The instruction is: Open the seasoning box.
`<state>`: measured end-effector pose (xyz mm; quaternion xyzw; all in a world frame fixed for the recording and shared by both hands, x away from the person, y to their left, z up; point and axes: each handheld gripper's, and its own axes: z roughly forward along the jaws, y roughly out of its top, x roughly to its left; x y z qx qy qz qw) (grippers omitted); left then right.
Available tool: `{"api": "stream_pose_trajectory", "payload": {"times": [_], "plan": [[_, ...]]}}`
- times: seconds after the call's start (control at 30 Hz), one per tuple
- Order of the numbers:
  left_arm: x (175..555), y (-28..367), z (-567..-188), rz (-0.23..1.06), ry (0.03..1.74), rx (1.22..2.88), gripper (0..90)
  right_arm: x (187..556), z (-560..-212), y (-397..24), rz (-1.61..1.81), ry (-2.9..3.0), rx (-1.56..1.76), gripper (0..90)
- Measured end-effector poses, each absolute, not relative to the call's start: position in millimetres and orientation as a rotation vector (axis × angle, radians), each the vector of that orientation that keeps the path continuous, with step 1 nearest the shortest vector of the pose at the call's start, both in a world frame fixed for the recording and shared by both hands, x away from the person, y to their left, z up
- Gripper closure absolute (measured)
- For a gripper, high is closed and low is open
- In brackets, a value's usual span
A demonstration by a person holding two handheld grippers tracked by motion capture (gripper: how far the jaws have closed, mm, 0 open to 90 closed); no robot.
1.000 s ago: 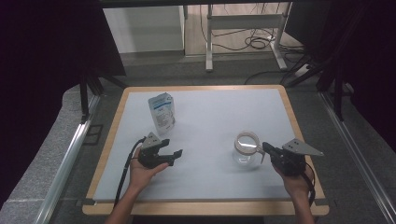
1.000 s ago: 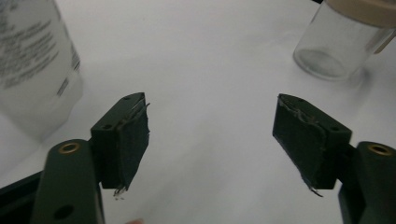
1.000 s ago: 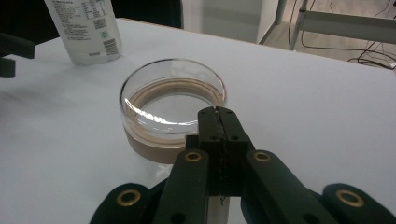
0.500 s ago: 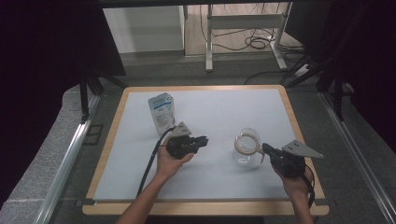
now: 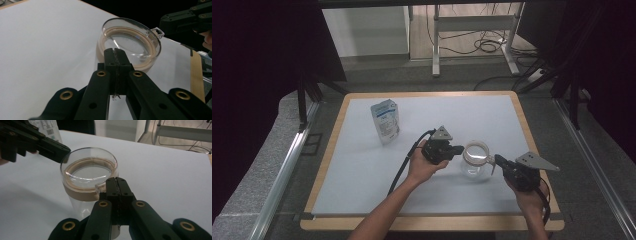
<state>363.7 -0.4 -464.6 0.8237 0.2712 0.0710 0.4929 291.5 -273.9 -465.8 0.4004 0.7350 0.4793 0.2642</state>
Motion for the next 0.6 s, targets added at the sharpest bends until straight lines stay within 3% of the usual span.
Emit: {"api": "stream_pose_trajectory", "payload": {"times": [0.6], "plan": [[361.8,13.8,-464.3,0.186,0.672,1.986,90.0,290.8,-461.7,-263.1,1.296,1.978,1.049,90.0]]}}
